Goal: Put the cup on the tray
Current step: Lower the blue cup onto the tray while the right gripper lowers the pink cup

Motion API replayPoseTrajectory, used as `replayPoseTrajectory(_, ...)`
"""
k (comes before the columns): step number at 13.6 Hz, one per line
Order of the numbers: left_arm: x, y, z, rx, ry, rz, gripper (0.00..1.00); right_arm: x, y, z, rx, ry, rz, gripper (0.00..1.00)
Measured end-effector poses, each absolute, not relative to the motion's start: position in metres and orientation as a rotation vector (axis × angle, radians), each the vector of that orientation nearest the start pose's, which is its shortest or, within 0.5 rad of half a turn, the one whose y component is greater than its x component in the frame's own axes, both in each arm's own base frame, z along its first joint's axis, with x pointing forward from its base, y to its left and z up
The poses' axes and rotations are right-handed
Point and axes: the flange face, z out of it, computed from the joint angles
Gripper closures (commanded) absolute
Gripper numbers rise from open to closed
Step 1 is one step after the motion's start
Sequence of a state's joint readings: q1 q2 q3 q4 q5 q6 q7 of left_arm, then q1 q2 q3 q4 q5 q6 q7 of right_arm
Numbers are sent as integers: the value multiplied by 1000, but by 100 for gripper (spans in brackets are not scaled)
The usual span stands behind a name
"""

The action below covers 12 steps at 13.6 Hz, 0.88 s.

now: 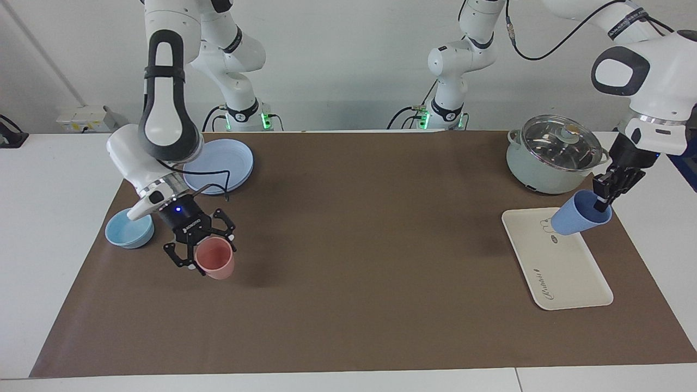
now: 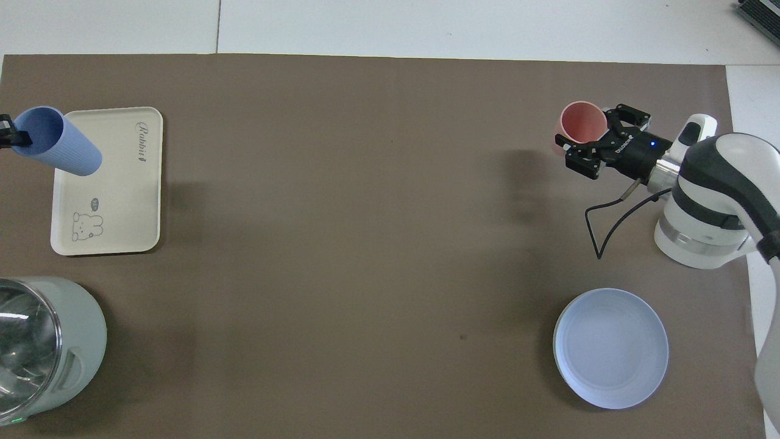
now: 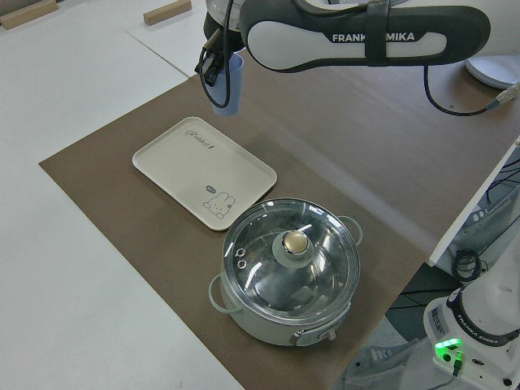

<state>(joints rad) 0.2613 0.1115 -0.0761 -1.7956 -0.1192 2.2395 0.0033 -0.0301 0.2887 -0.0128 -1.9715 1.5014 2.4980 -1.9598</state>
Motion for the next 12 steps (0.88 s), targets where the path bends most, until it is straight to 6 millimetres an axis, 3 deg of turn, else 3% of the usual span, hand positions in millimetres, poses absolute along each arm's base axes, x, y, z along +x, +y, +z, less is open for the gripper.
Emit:
replayPoseTrajectory(4,624,139,455,-3146,-432,-547,100,617,-73,297,-2209,-866,-1346,100)
replayPoseTrajectory(8,627,150,414,-3134,-434,-565,100,614,-80,272,-2183,-880,-1362,100)
replayPoseTrajectory(9,627,152,406,-3132,-429,-569,100,614,-80,269,-2167,-883,-1371,83)
replayPoseTrajectory(10,628,153,402,-3131,-425,-569,100,613,-81,266,-2155,-879,-1379,23)
replayPoseTrajectory(11,628,156,399,-3130,-423,-565,100,612,-83,263,-2154,-877,-1377,0)
replayPoseTrajectory(12,626,159,397,-3130,-418,-559,100,611,-84,261,-2155,-874,-1374,0)
